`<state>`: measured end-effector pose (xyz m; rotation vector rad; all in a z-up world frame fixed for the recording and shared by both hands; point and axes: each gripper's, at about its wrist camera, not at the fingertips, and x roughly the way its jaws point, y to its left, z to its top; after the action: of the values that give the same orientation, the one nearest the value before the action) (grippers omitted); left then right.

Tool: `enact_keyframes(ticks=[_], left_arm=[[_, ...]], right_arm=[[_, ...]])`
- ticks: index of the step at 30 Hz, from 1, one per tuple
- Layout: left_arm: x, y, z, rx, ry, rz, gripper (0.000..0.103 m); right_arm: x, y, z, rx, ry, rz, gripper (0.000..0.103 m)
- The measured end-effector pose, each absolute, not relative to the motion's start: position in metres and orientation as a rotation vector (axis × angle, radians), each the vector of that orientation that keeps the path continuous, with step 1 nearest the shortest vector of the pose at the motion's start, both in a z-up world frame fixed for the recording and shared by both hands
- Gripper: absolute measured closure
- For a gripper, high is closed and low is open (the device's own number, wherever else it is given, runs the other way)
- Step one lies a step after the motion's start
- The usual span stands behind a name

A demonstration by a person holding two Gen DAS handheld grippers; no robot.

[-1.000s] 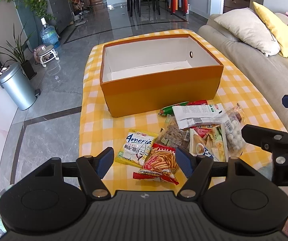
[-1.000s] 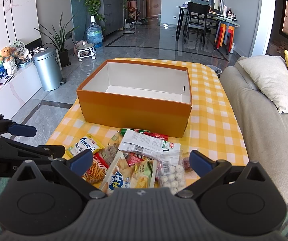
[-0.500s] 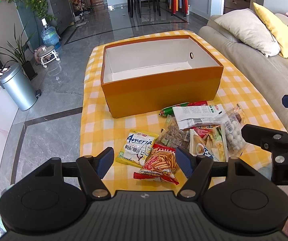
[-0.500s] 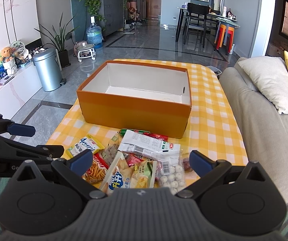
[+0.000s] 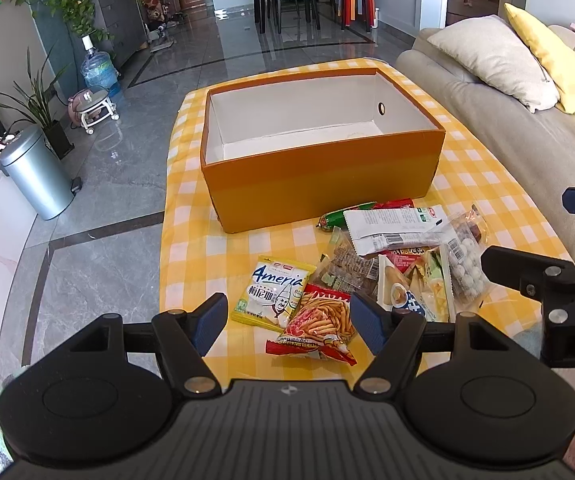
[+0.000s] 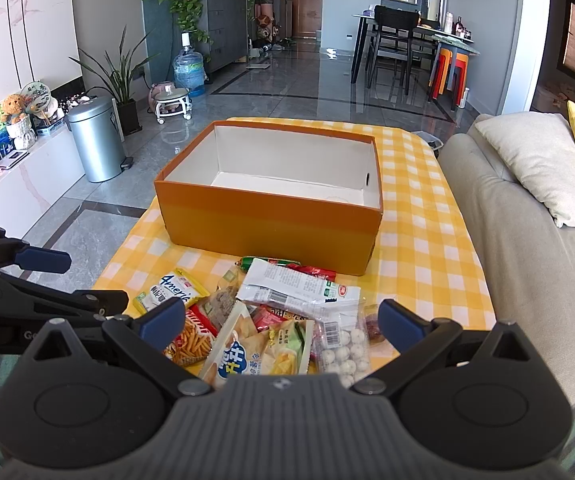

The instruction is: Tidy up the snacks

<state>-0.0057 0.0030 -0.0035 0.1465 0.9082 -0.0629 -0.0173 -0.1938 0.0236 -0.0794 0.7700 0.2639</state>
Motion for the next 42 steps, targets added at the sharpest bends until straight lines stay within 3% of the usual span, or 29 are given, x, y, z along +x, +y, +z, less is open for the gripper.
enact_keyframes(ticks=[12, 17, 19, 22, 25, 42], left_arm=[[-0.004, 0.002, -0.003, 0.120, 0.932, -0.104, 0.026], [0.004, 0.002, -0.009, 0.049, 0.979, -0.174, 0.055], [0.010, 0.000, -0.014, 0.036, 1.013, -0.201, 0.060], [0.020, 0.000, -0.024, 0.010, 1.068, -0.223, 0.057], [0.031, -0.003, -0.034, 0.055, 1.124, -0.234, 0.039], [0.074, 0.009, -0.089, 0.104, 1.291, -0.187, 0.035]], right_arm=[[-0.015, -0.198, 0.014, -0.065, 0.796, 0.245, 0.005], [-0.010, -0.198, 0.002, -0.052, 0.846, 0.252, 0.017], [-0.005, -0.197, -0.004, -0.052, 0.868, 0.258, 0.024], [0.003, -0.198, -0.014, -0.043, 0.910, 0.258, 0.026], [0.012, -0.198, -0.023, -0.024, 0.942, 0.247, 0.026], [0.059, -0.185, -0.077, 0.132, 1.153, 0.226, 0.019]])
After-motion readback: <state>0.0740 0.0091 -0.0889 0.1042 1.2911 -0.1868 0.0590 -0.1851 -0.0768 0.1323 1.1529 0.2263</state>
